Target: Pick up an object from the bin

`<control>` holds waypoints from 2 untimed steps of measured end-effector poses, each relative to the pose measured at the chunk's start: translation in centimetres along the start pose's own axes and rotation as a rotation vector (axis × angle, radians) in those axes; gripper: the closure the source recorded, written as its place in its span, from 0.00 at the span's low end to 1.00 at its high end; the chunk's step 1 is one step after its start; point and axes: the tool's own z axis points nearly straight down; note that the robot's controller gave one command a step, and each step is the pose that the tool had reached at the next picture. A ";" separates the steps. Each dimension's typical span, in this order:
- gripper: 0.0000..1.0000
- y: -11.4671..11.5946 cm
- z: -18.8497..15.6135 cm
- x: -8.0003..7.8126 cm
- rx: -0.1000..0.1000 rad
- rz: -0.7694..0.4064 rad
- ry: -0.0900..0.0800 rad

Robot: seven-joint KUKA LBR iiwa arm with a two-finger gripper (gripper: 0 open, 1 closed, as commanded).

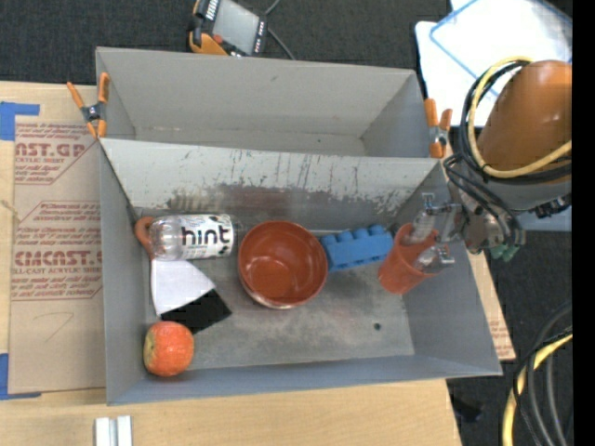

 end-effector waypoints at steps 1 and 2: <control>0.00 0.0 0.0 0.0 0.000 0.000 0.000; 1.00 1.1 8.4 0.7 -0.001 0.015 -0.001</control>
Offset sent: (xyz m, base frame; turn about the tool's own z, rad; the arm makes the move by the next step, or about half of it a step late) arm -0.0069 0.0098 -0.0835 0.0160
